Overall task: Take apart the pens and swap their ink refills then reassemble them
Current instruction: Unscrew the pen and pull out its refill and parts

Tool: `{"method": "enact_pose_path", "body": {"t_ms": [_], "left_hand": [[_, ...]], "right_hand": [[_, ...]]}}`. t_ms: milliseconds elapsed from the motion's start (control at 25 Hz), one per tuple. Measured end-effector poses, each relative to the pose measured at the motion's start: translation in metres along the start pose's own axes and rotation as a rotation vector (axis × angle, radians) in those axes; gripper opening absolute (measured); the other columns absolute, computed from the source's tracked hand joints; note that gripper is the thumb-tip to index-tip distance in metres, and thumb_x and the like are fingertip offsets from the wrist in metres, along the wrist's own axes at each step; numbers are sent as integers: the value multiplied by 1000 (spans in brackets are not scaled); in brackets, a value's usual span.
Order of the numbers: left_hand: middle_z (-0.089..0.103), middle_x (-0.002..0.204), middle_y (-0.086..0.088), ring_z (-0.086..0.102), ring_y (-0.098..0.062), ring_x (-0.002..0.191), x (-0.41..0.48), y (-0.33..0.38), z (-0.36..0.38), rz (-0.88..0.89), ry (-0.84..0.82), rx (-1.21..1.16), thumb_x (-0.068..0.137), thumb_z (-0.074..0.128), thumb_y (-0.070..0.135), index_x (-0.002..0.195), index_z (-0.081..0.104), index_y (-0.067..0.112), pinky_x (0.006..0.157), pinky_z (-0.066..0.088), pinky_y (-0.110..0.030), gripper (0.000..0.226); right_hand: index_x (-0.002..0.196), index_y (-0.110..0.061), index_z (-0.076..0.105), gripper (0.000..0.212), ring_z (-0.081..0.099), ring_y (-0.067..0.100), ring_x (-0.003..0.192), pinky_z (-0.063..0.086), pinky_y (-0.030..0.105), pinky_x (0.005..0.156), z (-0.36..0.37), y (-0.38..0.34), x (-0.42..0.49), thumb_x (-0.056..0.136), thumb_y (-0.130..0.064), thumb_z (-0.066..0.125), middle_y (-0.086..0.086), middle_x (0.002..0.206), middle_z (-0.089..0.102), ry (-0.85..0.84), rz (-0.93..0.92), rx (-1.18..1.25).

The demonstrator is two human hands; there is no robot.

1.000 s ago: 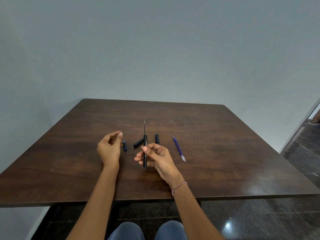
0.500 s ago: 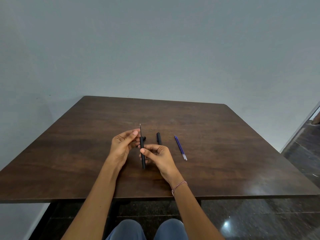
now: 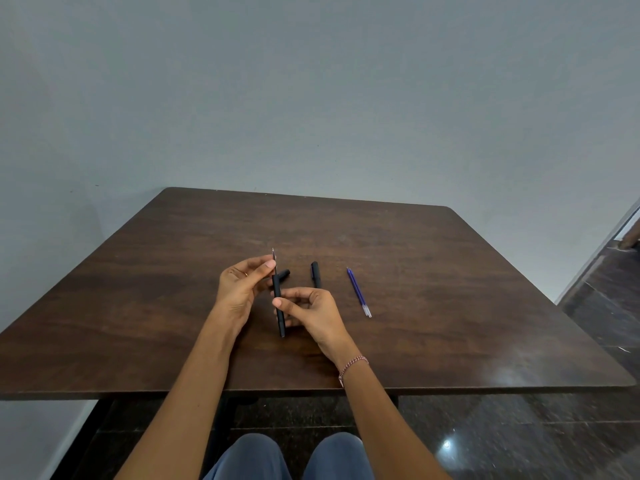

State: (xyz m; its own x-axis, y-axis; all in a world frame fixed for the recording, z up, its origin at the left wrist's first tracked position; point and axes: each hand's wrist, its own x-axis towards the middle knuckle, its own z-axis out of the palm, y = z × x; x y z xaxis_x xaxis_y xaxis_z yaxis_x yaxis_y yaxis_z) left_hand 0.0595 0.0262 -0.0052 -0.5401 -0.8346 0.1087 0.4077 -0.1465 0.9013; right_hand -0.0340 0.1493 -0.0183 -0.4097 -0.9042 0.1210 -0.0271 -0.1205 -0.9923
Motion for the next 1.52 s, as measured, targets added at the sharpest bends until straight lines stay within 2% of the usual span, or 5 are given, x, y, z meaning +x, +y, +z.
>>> {"method": "enact_pose_path", "body": {"t_ms": [720, 1040, 1160, 1360, 1520], "left_hand": [[72, 65, 2, 68, -7, 62, 18, 40, 0, -15, 210, 5, 78, 71, 1, 80, 70, 9, 58, 55, -16, 9], [66, 82, -7, 66, -8, 65, 38, 80, -21, 4, 419, 34, 80, 71, 0, 86, 65, 2, 56, 55, -14, 8], [65, 89, -15, 64, -12, 66, 45, 82, -32, -23, 470, 211, 80, 69, -5, 78, 64, 1, 57, 56, -17, 8], [68, 91, -16, 61, -15, 62, 57, 72, -51, -188, 468, 747, 79, 71, 0, 95, 69, -6, 68, 55, -26, 16], [72, 92, -16, 69, -24, 84, 62, 62, -55, -269, 431, 1119, 79, 75, 14, 91, 71, -1, 82, 57, -39, 19]], "right_hand": [[101, -13, 70, 26, 70, 5, 69, 54, 17, 60, 7, -4, -1, 77, -20, 78, 2, 85, 72, 14, 67, -146], [105, -9, 69, 31, 69, 5, 68, 55, 17, 60, 8, -6, -1, 77, -20, 78, 2, 85, 72, 23, 72, -194], [104, -9, 69, 31, 68, 7, 68, 55, 17, 60, 8, -7, -2, 77, -20, 78, 3, 85, 73, 21, 70, -182], [105, -7, 69, 33, 68, 10, 69, 55, 17, 61, 9, -8, -2, 77, -20, 78, 12, 93, 73, 38, 60, -201], [105, -7, 70, 33, 68, 8, 68, 55, 17, 60, 7, -4, 0, 76, -21, 78, 11, 92, 73, 44, 58, -190]]}}
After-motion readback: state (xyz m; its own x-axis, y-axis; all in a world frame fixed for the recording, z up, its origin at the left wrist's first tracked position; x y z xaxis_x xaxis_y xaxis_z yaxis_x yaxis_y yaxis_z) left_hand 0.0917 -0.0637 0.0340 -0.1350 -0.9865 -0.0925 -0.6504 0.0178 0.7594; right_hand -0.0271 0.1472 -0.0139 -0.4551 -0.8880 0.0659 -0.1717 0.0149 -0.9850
